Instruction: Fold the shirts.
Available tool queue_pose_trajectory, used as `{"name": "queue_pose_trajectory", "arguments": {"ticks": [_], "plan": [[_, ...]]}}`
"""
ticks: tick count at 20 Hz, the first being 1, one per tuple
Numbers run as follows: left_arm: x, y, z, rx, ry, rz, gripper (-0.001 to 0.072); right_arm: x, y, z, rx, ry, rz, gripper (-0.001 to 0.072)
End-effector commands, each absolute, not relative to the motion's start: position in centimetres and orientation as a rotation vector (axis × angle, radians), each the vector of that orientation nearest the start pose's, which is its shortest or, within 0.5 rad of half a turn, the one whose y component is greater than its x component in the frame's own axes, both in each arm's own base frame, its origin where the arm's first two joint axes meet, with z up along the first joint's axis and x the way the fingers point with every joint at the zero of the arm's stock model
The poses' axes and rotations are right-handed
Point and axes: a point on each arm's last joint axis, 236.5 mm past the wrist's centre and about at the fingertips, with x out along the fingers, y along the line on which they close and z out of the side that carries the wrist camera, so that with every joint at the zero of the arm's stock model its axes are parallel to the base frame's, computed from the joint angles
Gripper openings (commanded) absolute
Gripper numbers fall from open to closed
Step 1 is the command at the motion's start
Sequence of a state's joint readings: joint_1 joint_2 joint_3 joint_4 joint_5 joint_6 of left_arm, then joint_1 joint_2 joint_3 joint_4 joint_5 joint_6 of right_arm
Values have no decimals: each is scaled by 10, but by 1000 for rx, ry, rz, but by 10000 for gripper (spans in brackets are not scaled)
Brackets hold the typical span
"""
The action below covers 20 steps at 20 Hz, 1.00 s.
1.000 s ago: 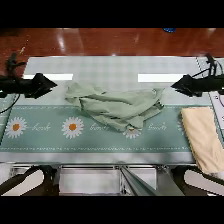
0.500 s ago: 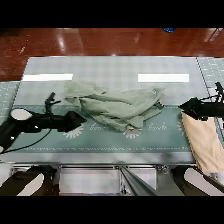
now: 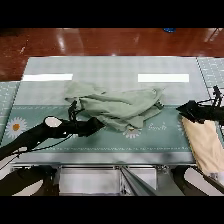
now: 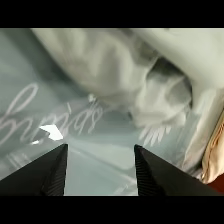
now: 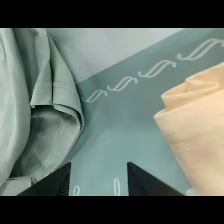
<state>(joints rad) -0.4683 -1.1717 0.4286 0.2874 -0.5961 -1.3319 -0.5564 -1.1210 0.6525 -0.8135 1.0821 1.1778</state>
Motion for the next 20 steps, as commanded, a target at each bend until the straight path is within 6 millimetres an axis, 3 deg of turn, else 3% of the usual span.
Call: {"name": "queue_pose_trajectory", "arguments": {"ticks": [1,4,7,8,9,10,15,20], "plan": [[261,-273,-95,-888,1320,-341,507,307,-21,-47,816,1160,72,412],[274,-280,-102,-880,1332,-335,507,307,-22,-47,814,1159,73,412],[273,-280,-103,-888,1352,-338,484,309,-24,-47,812,1151,65,412],[274,-278,-103,-888,1357,-339,354,310,-25,-47,810,1146,60,412],[276,-274,-103,-887,1351,-340,123,311,-26,-47,808,1140,54,412],[282,-271,-101,-870,1332,-353,18,312,-28,-48,806,1133,47,412],[303,-268,-80,-878,1292,-421,19,336,-23,-39,777,1055,64,412],[302,-275,-69,-886,1303,-466,19,381,14,-51,715,1136,178,412]]}}
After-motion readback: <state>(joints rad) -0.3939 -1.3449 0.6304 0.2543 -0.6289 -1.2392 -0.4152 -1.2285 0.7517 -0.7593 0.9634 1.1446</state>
